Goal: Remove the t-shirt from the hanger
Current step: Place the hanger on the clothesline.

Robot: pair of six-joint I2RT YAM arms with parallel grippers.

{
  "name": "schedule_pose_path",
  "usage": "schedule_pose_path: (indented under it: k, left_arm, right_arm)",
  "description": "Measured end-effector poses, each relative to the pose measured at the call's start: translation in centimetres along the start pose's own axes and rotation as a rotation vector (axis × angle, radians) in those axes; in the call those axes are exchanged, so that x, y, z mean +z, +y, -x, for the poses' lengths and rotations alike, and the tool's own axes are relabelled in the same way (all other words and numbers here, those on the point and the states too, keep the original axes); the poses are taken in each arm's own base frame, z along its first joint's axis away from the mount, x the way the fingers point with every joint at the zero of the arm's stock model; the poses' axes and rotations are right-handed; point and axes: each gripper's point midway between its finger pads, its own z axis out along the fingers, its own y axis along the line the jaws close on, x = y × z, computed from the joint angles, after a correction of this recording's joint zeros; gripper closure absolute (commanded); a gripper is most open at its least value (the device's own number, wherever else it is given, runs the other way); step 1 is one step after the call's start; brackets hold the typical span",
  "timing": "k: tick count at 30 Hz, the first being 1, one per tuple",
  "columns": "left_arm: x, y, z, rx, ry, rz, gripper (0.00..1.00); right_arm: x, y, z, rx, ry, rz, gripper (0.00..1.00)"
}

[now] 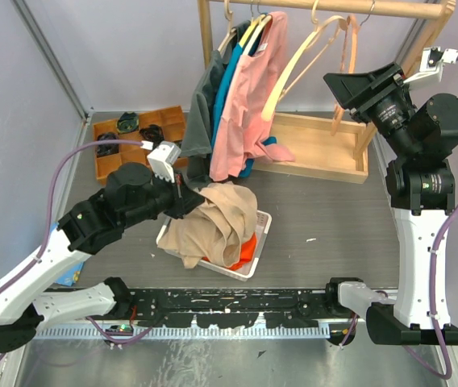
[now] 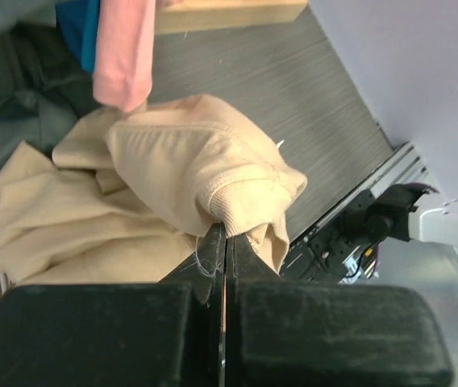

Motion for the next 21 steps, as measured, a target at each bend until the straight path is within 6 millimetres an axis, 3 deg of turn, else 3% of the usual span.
schedule_pose_path:
  k: [8,21]
  left_arm:
    - [1.0,2.2,-4.8,-0.013,0.144,0.087,1.00]
    - [3.4,5.9,-10.8,0.015,0.331,0.278,1.00]
  right_arm:
    - [0.0,0.0,0.0,0.000,0.001,0.001,0.44]
    - [0.0,-0.1,-0.2,0.002,0.004,-0.002,0.44]
